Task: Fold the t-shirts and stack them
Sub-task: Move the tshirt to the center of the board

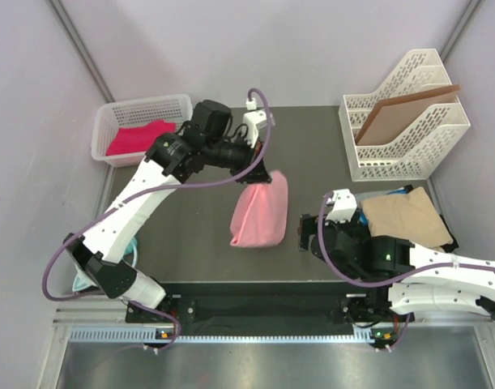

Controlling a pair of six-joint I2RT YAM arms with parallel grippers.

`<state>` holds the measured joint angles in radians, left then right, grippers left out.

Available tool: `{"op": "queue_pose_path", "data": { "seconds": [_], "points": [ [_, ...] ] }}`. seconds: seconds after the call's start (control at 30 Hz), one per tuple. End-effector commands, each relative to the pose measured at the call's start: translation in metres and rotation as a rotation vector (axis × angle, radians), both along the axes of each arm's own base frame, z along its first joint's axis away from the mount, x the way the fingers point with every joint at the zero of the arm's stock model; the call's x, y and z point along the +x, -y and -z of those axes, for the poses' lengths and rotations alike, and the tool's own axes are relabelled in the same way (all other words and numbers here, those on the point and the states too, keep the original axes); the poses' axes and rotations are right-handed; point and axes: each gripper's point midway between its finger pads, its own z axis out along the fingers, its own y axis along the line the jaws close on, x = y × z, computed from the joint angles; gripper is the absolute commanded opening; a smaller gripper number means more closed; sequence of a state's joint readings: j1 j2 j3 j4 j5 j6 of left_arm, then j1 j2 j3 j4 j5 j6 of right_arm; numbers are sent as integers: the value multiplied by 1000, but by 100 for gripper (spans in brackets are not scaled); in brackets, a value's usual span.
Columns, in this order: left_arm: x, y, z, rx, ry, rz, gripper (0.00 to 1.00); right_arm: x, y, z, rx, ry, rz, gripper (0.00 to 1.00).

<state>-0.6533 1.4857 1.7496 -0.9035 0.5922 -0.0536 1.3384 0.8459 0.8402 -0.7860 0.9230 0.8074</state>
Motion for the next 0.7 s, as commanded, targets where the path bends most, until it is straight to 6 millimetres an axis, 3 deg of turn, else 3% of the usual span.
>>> {"op": "queue_pose_path", "data": {
  "seconds": [0.0,0.07,0.17,0.27,0.33,0.37,0.4,0.43,0.47,0.5,0.53,0.57,0.6,0.67],
  "points": [
    [-13,35,-14,-26,52,89,0,2,4,-27,87,28,52,100],
    [-19,47,-6,-13,38,119,0,2,10,-34,119,33,71,100],
    [-9,58,10,16,7,109,0,0,14,-37,148,34,72,100],
    [-1,55,26,62,16,86,0,-1,13,-37,165,32,66,100],
    [7,44,41,102,0,46,0,-1,9,-35,161,31,54,100],
    [9,36,40,92,5,29,0,-1,7,-33,151,29,49,100],
    [23,15,61,117,-43,-31,0,-1,6,-32,137,31,45,100],
    [29,1,68,109,-58,-63,0,-1,5,-30,128,27,40,100],
    [38,-13,56,52,-12,-97,0,-1,3,-27,114,23,37,100],
    [58,-52,84,76,-69,-210,0,-1,2,-24,97,21,29,100],
    [65,-72,92,72,-72,-260,0,-2,1,-22,95,18,24,100],
    [67,-91,93,66,-58,-300,0,-2,-1,-20,93,15,18,100],
    [71,-123,123,115,-84,-359,0,-3,-2,-15,80,12,10,100],
    [64,-150,148,181,-79,-404,0,-4,-5,-13,95,10,-2,100]
  ]
}}
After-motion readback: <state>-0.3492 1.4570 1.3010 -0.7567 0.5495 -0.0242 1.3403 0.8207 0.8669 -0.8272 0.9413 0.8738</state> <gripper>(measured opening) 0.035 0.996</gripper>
